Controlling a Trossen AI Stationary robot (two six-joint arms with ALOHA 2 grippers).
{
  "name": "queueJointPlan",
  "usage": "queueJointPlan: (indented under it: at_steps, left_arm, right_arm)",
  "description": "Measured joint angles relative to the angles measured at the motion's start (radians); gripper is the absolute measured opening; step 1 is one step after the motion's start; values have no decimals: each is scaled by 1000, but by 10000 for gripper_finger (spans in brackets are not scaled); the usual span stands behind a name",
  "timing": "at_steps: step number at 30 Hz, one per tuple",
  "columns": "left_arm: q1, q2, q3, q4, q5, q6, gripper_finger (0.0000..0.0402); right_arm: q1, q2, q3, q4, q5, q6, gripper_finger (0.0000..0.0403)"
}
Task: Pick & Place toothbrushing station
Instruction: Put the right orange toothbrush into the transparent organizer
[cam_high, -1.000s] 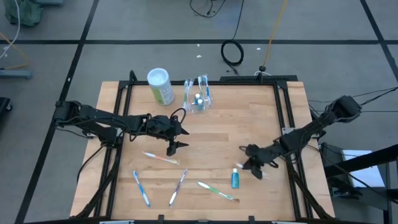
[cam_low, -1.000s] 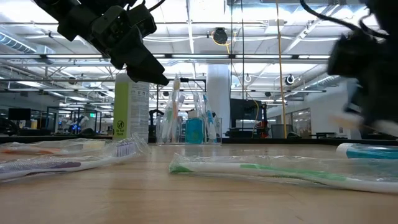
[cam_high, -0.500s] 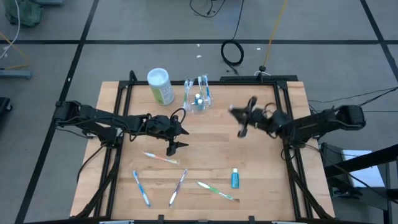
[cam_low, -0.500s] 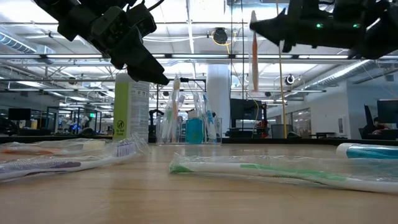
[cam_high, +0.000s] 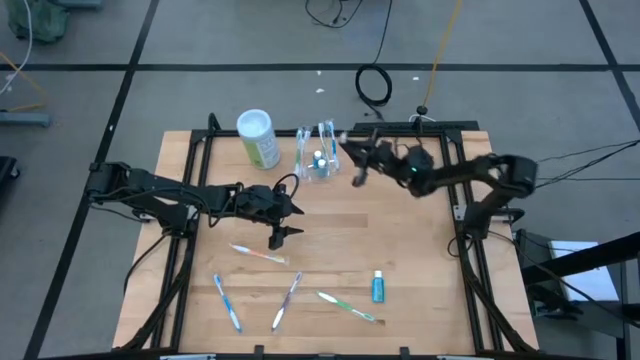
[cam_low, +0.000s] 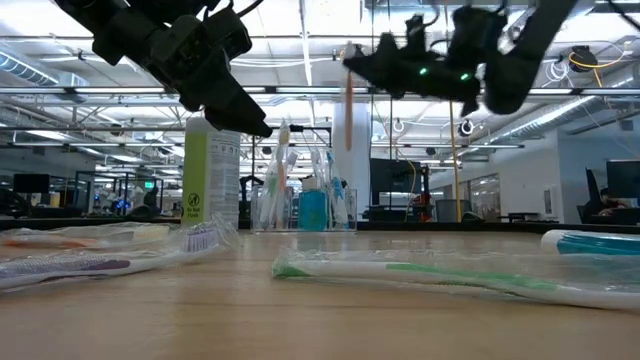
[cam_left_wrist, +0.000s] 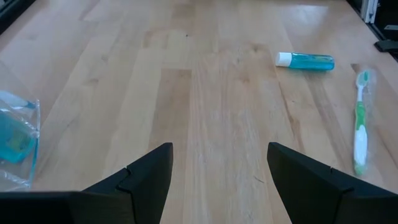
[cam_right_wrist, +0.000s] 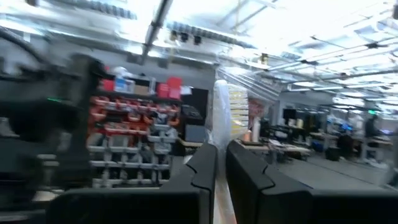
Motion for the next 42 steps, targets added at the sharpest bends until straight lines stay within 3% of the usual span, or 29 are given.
queueJointPlan:
  at_steps: [8,15,23,29,37,42]
  left_arm:
    - [0,0,0,-7,0,-18,267]
    - [0,0,0,-15,0,-19,267]
    - [0,0,0,-16,0,-20,267]
    - [0,0,0,-17,0,-20,267]
    - [0,0,0,-17,0,-19,267]
    - [0,0,0,-18,0,-19,267]
  right_arm:
    - [-103,190,92,-1,3,181,19]
    - [-136,267,94,-35,3,195,19]
    - [-136,253,94,-236,2,253,20]
    - [-135,242,93,-260,4,216,26]
    - [-131,199,93,-302,32,199,82]
    - [-128,79,92,-490,35,188,117]
